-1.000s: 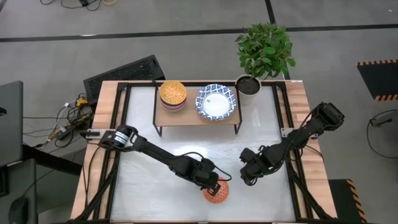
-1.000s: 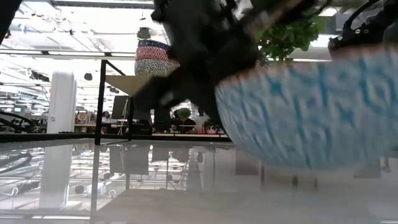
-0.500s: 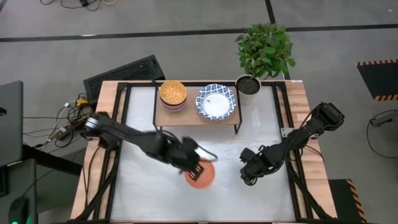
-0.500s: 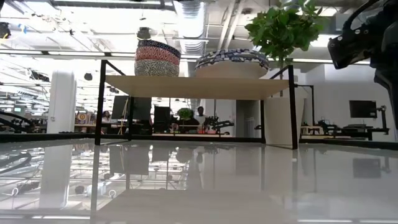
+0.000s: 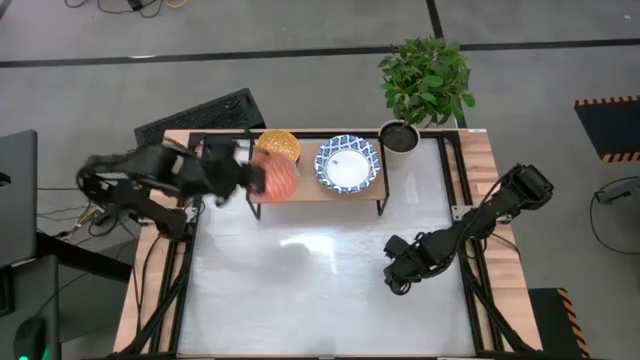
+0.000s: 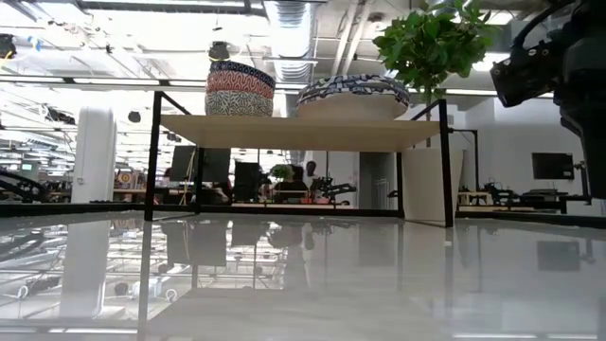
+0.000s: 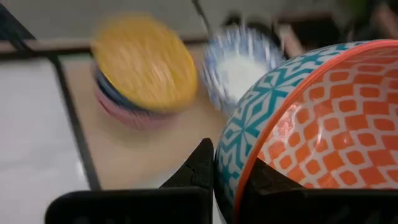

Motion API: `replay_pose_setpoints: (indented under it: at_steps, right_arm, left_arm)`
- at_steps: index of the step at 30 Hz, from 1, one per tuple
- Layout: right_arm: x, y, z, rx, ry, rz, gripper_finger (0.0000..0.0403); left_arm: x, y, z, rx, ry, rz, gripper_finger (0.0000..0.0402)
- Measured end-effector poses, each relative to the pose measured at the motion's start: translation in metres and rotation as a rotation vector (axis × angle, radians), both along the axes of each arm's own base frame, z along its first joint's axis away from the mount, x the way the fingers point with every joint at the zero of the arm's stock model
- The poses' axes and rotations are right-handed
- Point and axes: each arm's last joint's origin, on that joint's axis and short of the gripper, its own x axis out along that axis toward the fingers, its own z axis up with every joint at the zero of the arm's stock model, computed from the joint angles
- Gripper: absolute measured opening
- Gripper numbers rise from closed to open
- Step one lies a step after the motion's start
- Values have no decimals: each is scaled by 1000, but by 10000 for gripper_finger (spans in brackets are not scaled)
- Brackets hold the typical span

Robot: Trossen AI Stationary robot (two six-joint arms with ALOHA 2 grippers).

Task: Place and stack bowls onto a shelf
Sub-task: Stack the orange patterned bowl on top of the yellow patterned bowl on the shelf

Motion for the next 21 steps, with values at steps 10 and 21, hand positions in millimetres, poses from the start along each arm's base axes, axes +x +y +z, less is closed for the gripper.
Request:
replay_pose_setpoints:
  at_steps: [10, 21]
  right_arm:
    - [3, -5, 0, 0, -1, -25, 33]
    - [7, -11, 0, 5, -9, -52, 33]
  left_arm:
    - [-30, 69, 13, 45, 42, 150, 6]
    - [-25, 133, 4, -55, 85, 116, 6]
